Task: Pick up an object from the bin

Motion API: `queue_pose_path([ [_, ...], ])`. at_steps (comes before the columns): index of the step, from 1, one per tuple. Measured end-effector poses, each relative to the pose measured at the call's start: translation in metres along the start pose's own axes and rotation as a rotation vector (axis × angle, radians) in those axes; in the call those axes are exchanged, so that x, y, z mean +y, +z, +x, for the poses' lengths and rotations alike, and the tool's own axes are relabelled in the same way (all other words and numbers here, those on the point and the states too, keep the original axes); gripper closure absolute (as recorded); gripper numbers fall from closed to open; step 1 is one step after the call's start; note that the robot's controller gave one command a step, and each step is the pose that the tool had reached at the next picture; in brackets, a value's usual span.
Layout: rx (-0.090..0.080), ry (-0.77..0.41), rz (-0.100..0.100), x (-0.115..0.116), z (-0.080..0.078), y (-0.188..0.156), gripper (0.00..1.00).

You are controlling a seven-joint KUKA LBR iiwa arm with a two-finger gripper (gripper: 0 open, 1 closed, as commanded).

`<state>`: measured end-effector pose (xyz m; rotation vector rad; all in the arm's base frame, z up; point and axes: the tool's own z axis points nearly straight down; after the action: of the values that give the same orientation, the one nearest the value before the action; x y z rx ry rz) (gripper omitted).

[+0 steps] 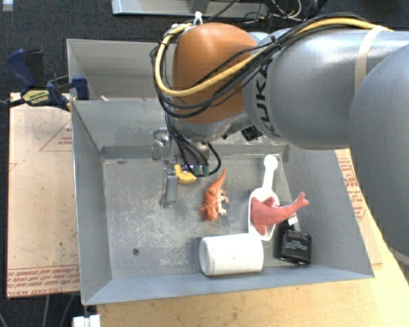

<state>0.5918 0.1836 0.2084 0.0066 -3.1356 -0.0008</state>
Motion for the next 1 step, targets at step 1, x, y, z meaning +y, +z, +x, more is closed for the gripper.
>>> queue_pose_path([
  [1,-0.007,0.003,-0.001,-0.001,-0.0012,-0.0051,0.0],
])
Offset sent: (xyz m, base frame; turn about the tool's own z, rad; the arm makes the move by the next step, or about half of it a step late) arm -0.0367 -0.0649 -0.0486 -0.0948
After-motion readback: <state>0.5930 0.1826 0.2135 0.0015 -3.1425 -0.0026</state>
